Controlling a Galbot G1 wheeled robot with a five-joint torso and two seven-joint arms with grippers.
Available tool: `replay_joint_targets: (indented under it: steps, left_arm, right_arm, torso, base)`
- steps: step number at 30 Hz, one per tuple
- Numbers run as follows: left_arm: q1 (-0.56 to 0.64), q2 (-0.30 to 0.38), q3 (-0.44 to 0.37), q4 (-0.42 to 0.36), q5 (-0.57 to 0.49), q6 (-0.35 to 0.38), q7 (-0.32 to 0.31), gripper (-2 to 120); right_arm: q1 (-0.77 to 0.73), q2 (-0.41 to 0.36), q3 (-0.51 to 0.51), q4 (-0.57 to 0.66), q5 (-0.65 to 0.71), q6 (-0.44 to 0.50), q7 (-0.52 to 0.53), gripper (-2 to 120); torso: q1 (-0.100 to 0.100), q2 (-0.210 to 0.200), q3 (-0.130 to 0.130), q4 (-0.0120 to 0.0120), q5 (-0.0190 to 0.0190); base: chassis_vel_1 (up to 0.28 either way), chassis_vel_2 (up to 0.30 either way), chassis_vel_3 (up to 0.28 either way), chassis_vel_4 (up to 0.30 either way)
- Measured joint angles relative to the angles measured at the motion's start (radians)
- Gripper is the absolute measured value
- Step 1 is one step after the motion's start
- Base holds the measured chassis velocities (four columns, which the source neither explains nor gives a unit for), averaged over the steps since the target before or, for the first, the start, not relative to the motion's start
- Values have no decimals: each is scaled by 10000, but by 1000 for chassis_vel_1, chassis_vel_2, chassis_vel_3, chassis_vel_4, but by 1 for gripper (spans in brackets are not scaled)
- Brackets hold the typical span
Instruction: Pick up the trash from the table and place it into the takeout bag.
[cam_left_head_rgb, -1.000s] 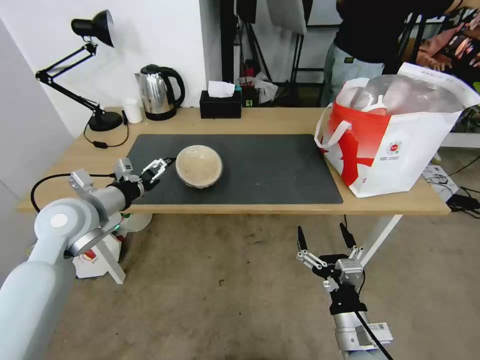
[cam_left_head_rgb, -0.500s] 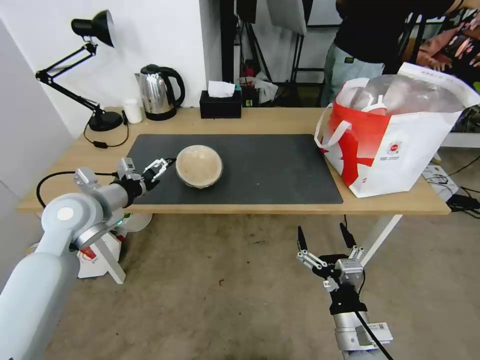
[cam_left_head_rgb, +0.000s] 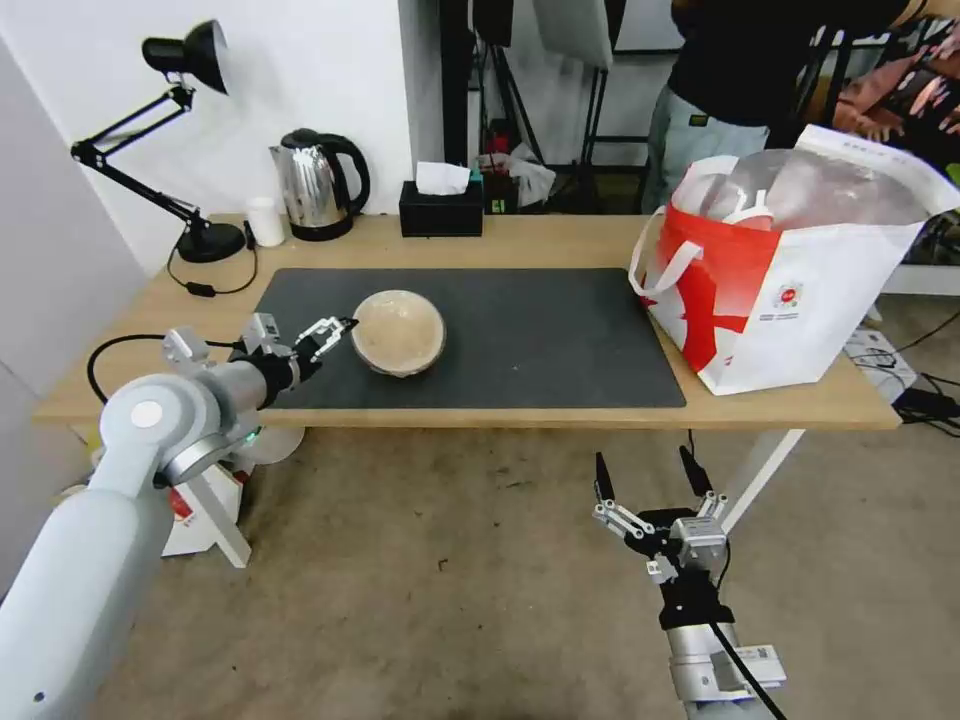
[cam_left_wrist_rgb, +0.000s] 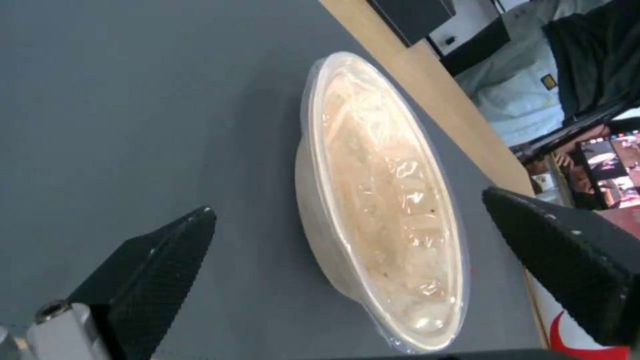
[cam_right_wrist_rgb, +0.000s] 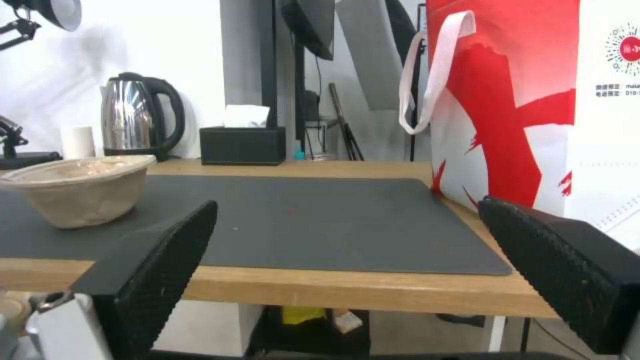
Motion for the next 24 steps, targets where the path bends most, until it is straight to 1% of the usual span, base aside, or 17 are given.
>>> replay_joint_targets:
  steps: [6, 14, 24]
  left_arm:
    - [-150, 4, 123, 107, -44, 2, 26, 100]
    - [-489, -72, 469, 439, -65, 8, 65, 100]
    - [-850, -252, 820, 677, -58, 12, 84, 100]
  right_arm:
    - [0, 0, 0, 0, 0, 0, 0, 100]
    - [0, 0, 0, -1, 0, 0, 0, 100]
    - [0, 0, 0, 0, 0, 0, 0, 100]
  torso:
    - [0, 0, 0, 0, 0]
    - [0, 0, 0, 0, 0]
    - [0, 0, 0, 0, 0]
  base:
    - [0, 0, 0, 0]
    - [0, 0, 0, 0]
    - [0, 0, 0, 0]
